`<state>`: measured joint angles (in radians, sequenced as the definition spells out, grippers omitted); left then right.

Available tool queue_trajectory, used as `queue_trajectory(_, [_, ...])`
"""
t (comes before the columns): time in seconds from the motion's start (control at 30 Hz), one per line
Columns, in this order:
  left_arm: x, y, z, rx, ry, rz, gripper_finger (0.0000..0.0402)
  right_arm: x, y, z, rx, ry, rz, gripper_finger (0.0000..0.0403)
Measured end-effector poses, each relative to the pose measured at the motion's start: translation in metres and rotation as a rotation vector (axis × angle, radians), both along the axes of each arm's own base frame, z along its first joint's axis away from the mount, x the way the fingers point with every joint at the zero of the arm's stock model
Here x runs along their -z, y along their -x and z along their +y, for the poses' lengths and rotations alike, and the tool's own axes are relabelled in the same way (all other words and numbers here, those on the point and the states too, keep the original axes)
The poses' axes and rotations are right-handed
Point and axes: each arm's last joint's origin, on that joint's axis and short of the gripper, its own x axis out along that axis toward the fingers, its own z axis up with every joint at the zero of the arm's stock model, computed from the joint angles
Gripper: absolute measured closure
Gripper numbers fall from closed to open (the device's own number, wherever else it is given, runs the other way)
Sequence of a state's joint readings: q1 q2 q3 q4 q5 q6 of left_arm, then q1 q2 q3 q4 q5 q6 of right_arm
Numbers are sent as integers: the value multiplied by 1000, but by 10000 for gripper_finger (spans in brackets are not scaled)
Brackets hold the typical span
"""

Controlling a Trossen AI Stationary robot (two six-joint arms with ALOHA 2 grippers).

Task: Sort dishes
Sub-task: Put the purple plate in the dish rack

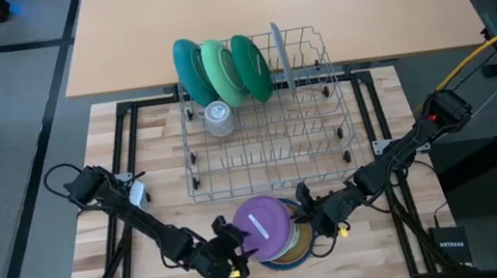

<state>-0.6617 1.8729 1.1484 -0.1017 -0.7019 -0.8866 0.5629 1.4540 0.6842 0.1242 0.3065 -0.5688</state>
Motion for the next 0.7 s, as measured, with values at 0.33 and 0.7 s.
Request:
queue_trajectory(0.33, [5, 4, 5, -107, 55, 29, 159, -1, 0, 0, -9, 9, -10, 315])
queue_trajectory(0.7, [6, -8, 23, -122, 99, 64, 159, -1, 0, 0, -40, 53, -18, 315])
